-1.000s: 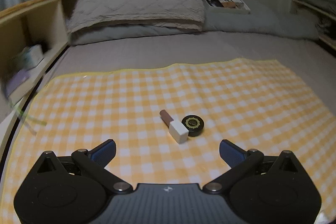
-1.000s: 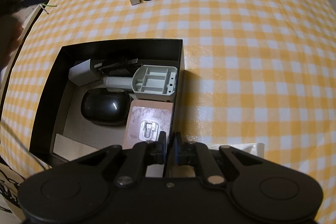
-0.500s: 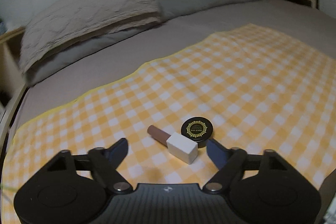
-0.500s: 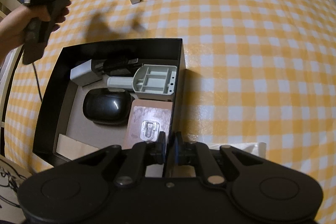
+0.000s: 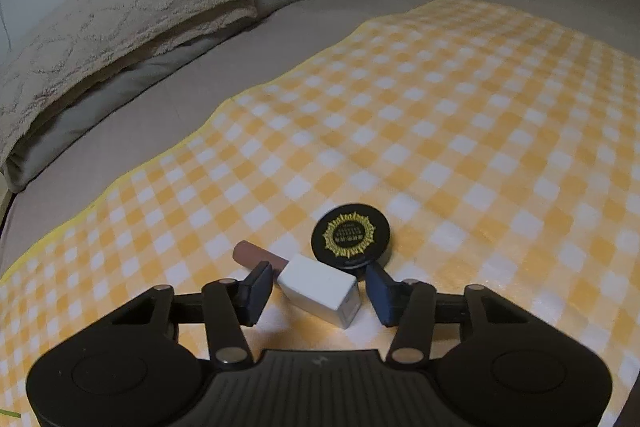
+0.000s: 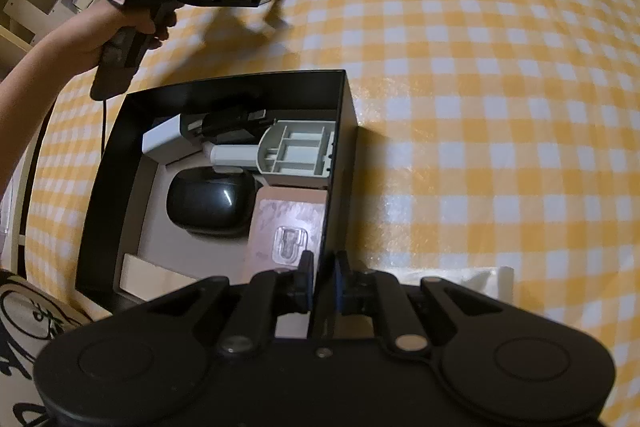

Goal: Organize rigid objects
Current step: 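Reach the left tool to the white-capped brown tube and grasp it, then carry the white-capped tube with the left tool into the box and release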

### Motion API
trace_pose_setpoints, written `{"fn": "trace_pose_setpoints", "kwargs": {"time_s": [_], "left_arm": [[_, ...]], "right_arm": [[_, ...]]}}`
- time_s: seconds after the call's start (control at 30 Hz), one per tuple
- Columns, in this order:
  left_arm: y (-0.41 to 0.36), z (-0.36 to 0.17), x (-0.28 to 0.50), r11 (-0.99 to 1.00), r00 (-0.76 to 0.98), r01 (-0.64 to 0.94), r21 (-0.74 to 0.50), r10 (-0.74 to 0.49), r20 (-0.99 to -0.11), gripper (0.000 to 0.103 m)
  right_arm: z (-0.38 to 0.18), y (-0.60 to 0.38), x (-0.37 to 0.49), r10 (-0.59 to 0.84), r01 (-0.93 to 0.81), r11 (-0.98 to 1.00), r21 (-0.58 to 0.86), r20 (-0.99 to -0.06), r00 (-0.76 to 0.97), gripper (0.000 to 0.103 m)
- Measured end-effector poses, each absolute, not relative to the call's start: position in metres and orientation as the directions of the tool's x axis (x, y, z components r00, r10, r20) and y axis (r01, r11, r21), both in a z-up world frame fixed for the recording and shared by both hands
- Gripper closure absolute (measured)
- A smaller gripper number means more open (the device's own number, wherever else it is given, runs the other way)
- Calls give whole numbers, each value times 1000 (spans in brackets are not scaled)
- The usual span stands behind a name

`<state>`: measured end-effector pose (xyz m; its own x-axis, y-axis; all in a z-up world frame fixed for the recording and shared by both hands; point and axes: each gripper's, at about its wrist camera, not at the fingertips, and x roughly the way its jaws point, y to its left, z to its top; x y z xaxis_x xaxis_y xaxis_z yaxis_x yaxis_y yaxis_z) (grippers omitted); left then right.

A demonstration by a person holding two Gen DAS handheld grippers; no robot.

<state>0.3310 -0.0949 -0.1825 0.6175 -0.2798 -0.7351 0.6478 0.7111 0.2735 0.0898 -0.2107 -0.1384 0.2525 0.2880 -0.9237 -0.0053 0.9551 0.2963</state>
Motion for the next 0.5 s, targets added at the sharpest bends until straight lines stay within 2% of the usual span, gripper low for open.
{"fn": "trace_pose_setpoints", "kwargs": {"time_s": [0.07,0.2,0.5], "left_arm": [[-97,-185,334,713,609,647,270,-270,-746,57],[-98,-185,338,723,603,640,261,-261,-754,58],[-76,-166,332,833,597,535,145,-251,-762,58]], "right_arm": [[-138,-212,89,292,1,953,302,-923,252,92],[-137,-212,88,295,4,952,306,-922,252,92],[-136,-212,89,297,12,951,309,-922,247,92]]}}
